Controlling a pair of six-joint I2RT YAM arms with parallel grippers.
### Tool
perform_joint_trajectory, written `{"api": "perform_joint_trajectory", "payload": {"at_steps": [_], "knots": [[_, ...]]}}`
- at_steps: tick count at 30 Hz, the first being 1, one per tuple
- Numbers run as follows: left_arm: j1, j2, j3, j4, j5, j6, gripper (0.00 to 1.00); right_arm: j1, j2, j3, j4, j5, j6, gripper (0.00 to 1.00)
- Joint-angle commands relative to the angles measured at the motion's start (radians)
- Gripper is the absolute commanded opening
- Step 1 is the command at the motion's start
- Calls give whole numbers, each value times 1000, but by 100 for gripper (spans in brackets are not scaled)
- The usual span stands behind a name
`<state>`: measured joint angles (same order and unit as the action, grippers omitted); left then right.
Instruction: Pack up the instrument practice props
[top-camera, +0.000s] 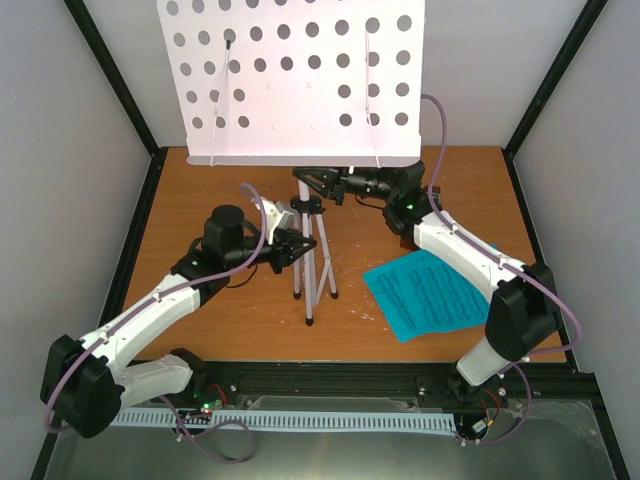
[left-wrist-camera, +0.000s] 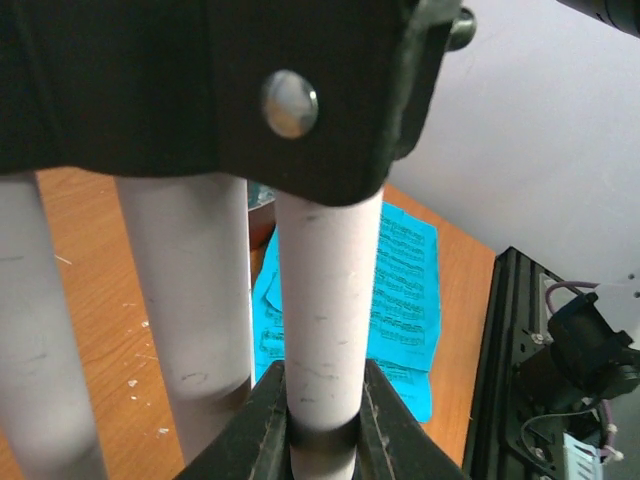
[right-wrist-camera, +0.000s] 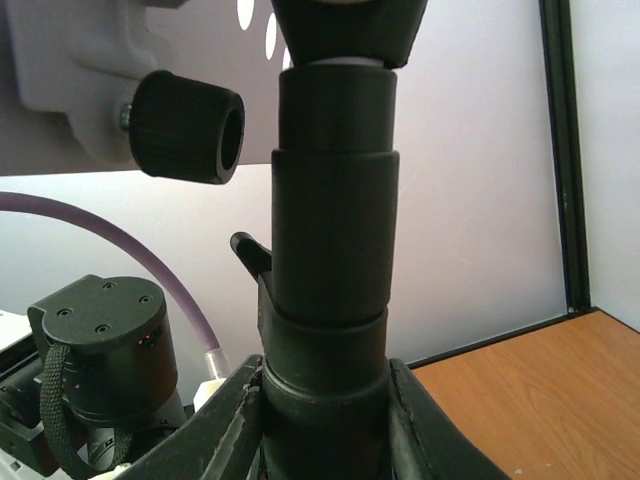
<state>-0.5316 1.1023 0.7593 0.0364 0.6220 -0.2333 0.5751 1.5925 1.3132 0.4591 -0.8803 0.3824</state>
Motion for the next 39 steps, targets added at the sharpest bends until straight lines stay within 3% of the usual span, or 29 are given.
{"api": "perform_joint_trajectory", "payload": {"at_steps": [1,10,21,39], "knots": [[8,-70,145,88,-2,-74,0,50,-106,-28,46,41,-24,3],[7,-78,180,99,100,-333,0,87,-146,-162,4,304,135,3],[7,-37,109,109,31,-495,0,87,-73,-346,90,468,328,3],[7,136,-15,155,-99,-476,0,86,162,-404,148,531,274,3]]}}
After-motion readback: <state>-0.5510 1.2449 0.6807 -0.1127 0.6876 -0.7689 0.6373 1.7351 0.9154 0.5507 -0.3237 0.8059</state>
